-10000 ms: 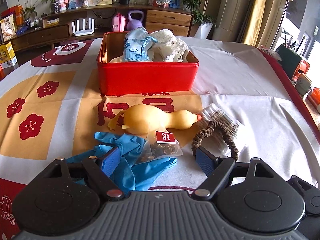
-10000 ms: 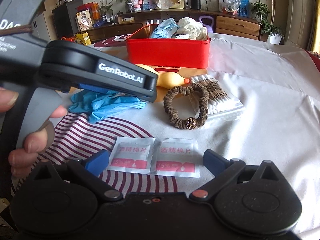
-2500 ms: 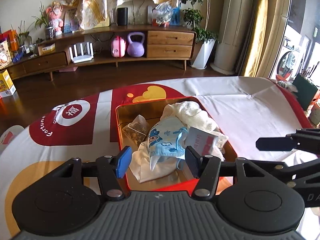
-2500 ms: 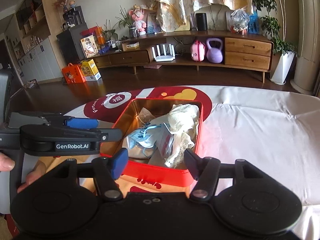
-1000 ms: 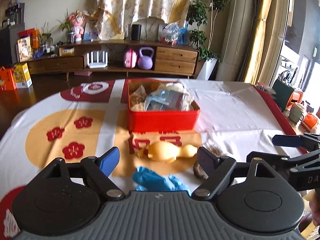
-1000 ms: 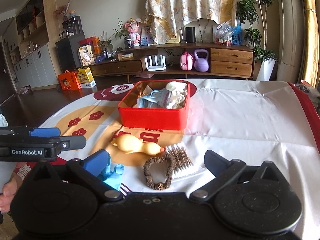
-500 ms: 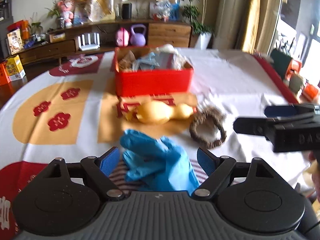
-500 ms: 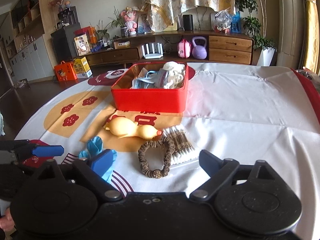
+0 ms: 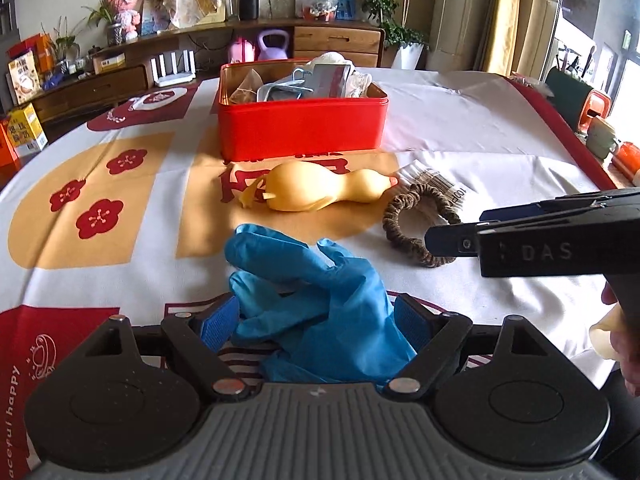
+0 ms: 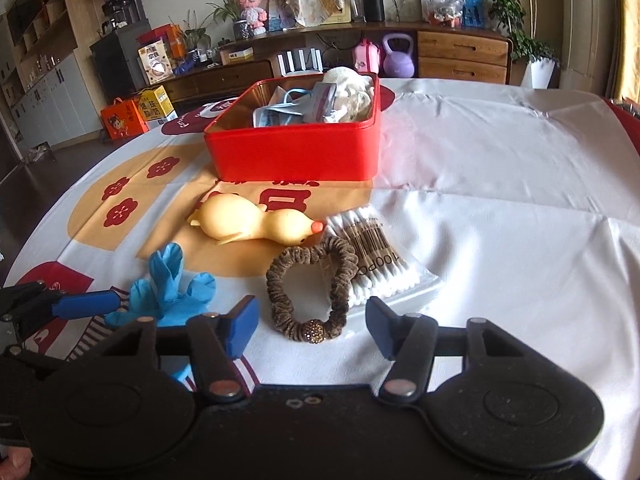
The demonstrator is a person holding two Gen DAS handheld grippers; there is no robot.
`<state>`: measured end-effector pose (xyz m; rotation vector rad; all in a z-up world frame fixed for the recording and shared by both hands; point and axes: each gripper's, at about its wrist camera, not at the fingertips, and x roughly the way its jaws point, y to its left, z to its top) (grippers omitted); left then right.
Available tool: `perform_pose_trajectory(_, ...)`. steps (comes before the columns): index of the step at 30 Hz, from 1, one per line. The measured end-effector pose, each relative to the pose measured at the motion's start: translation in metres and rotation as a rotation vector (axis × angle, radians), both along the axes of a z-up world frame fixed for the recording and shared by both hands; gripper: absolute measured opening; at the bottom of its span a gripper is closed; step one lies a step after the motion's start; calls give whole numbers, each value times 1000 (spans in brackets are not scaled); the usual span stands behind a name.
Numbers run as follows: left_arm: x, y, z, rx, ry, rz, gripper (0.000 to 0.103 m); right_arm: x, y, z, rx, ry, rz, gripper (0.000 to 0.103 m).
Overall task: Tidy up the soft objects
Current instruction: 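Grasp the blue gloves with the left gripper while the right grasps the brown hair tie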
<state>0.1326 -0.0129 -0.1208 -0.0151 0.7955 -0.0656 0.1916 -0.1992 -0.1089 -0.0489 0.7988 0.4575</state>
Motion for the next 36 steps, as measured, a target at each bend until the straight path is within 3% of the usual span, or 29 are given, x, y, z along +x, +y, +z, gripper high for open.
perform_pose_trajectory(4, 3, -2, -3, 5, -2, -5, 85, 6, -1, -4, 2, 13, -19, 38)
perform_pose_trajectory(10, 6, -5, -9, 9, 8, -15, 84, 9, -3, -7, 6, 26, -44, 25)
perform_pose_trajectory(17, 7, -3, -12, 11, 20, 4, 61, 7, -4, -6, 18, 25, -52, 7)
perform_pose_trajectory(20, 7, -2, -11, 22, 21, 12, 42, 5, -4, -4, 35, 26, -57, 7)
perform_pose_trajectory(26, 6, 2, -9, 2, 29, 21, 23, -3, -4, 5, 48, -3, -54, 7)
perform_pose_trajectory(32, 4, 5, -4, -26, 33, 20, 11, -11, -5, 16, 80, -20, -46, 6)
perform_pose_trajectory(36, 2, 11, 5, -57, 20, 30, 8, -19, -6, 26, 99, -44, -38, 6)
